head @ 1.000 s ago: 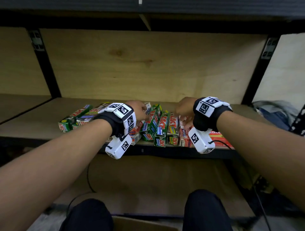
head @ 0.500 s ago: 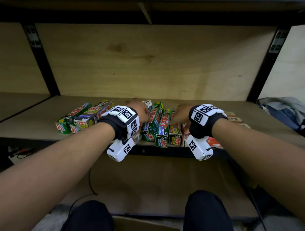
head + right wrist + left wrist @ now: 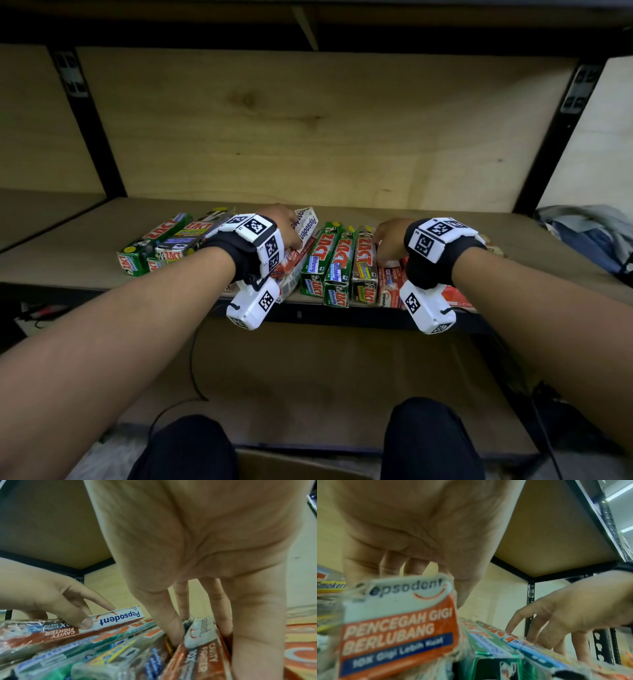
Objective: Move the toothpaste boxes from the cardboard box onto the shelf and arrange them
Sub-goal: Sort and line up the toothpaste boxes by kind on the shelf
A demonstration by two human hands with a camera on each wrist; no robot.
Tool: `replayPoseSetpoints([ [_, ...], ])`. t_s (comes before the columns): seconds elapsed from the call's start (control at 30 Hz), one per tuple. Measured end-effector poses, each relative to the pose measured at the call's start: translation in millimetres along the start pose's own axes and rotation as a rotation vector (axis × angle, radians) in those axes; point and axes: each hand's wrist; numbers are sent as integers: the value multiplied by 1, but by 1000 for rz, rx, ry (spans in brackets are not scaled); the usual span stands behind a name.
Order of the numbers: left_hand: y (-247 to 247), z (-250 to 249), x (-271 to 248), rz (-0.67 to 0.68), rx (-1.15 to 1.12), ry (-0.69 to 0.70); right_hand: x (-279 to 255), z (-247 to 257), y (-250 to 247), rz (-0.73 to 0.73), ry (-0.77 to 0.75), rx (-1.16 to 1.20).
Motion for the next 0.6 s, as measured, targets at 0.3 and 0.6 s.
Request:
replayPoseSetpoints([
  [0.3, -19, 34, -2, -133, -122, -75, -81, 26, -27, 69, -43, -121],
  [0.6, -30, 89, -11, -149, -144, -179, -35, -3, -32, 177, -8, 23],
])
Point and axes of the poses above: each hand's wrist, its own x-axis towards the middle knuckle, its own y-axis out of the palm, z = x × y
